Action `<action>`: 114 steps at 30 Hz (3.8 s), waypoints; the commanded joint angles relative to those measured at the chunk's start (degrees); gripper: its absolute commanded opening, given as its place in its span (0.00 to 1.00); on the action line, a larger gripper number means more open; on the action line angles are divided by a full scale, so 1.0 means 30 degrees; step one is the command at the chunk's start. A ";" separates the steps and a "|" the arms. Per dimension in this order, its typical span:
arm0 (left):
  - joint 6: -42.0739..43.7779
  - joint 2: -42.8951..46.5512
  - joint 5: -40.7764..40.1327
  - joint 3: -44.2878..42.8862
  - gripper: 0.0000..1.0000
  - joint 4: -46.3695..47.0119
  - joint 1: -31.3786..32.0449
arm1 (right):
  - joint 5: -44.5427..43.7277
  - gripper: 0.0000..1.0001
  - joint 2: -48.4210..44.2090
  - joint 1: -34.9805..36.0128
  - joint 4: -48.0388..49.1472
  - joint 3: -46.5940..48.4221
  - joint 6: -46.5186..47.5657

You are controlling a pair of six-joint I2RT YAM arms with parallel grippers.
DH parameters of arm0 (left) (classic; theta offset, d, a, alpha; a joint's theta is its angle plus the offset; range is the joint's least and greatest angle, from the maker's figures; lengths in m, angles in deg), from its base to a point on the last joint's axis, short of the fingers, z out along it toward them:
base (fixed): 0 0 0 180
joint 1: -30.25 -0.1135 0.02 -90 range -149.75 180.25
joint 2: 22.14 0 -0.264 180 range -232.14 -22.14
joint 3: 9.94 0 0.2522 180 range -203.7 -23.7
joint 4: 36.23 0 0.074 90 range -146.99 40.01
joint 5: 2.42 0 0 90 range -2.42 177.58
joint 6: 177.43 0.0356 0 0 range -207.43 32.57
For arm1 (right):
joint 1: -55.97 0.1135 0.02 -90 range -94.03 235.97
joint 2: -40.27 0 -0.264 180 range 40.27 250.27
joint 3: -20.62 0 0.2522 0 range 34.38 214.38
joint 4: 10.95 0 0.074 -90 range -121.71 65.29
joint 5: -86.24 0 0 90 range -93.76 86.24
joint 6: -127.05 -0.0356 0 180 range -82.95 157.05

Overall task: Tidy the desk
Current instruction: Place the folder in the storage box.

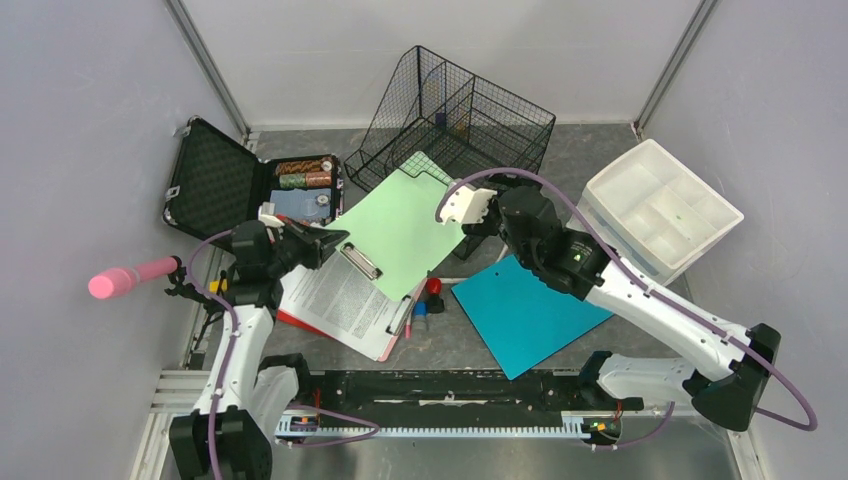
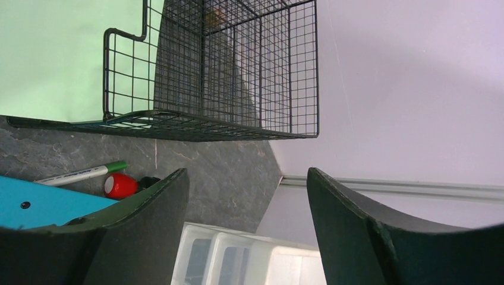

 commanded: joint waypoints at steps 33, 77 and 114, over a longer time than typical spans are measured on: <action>0.0860 -0.4192 -0.1503 -0.2071 0.05 0.1935 0.3201 | 0.3151 0.78 0.2524 -0.3997 0.0966 0.2474 -0.2703; -0.0828 -0.7837 -0.1132 -0.0998 0.04 0.8973 0.5395 | 1.2778 0.70 0.5852 -1.1692 0.2673 0.2626 -1.7455; -0.3676 -1.7277 -0.5072 -0.6639 0.02 1.7096 0.8606 | 1.4410 0.35 0.6025 -1.1749 0.3156 0.1720 -1.7175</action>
